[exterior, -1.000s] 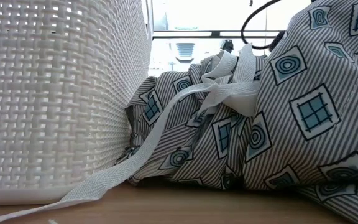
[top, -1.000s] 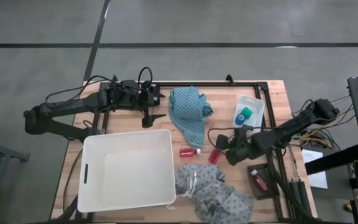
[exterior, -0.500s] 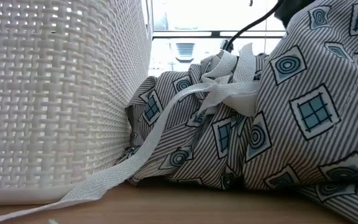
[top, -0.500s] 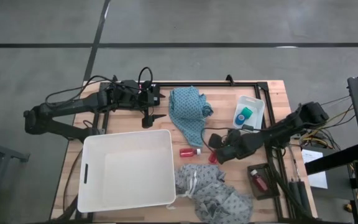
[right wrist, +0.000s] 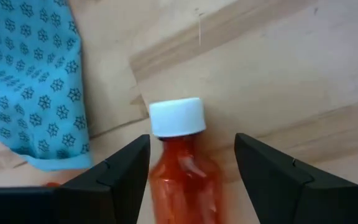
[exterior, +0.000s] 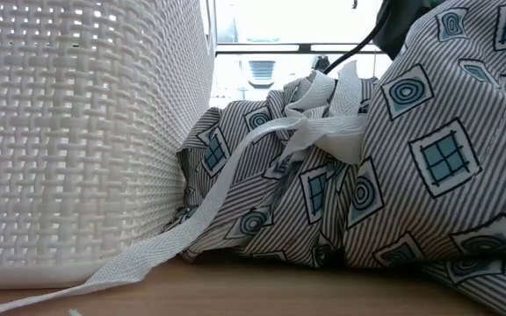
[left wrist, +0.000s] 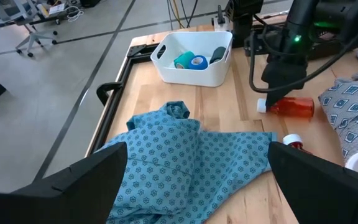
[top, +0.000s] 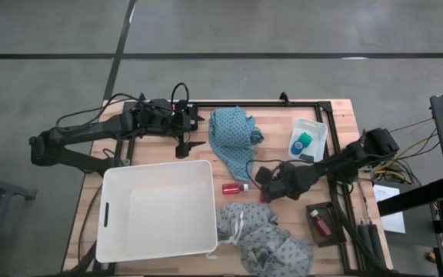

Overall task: Pick & Place Medicine items
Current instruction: Put the right red medicine bottle into the black bin

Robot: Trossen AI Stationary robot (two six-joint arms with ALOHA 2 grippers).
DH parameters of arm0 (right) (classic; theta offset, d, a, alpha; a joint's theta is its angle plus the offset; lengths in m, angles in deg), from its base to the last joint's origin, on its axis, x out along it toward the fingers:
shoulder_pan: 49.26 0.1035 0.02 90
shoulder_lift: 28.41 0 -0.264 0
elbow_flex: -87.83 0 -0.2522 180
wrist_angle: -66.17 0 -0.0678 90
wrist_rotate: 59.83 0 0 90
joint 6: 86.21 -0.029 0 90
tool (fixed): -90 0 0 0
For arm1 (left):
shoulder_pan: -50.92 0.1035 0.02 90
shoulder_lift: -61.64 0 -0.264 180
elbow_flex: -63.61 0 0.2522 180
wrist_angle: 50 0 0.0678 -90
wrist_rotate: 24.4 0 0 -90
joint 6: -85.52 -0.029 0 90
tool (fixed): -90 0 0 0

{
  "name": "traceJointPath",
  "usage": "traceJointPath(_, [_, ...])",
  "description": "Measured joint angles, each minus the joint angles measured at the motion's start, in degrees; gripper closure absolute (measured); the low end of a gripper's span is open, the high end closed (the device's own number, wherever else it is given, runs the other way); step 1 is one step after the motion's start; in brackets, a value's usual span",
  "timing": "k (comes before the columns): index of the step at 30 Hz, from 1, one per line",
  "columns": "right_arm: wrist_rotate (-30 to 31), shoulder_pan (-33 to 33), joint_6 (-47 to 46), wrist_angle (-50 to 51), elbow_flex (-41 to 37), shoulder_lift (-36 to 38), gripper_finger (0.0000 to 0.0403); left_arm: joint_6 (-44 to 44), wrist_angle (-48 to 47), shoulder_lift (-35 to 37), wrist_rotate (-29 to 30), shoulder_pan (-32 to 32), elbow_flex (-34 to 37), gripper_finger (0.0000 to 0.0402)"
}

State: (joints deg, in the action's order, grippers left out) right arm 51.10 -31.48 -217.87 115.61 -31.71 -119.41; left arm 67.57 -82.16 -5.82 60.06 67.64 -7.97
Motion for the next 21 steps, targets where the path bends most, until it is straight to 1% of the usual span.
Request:
traceJointPath(6, [-0.17,-2.08,1.13,0.43,-0.05,-0.02,0.0177,0.01,0.00,0.00,0.00,-0.01,0.00,0.0009])
traceJointPath(16, [-4.21,-5.40,6.28,-0.55,-0.10,-2.34,0.0177,0.01,0.01,0.00,0.00,0.00,0.00,0.0009])
traceJointPath(21, [-4.96,-5.90,8.77,-0.67,-0.04,-2.64,0.0195,0.01,0.01,0.00,0.00,0.00,0.00,0.0009])
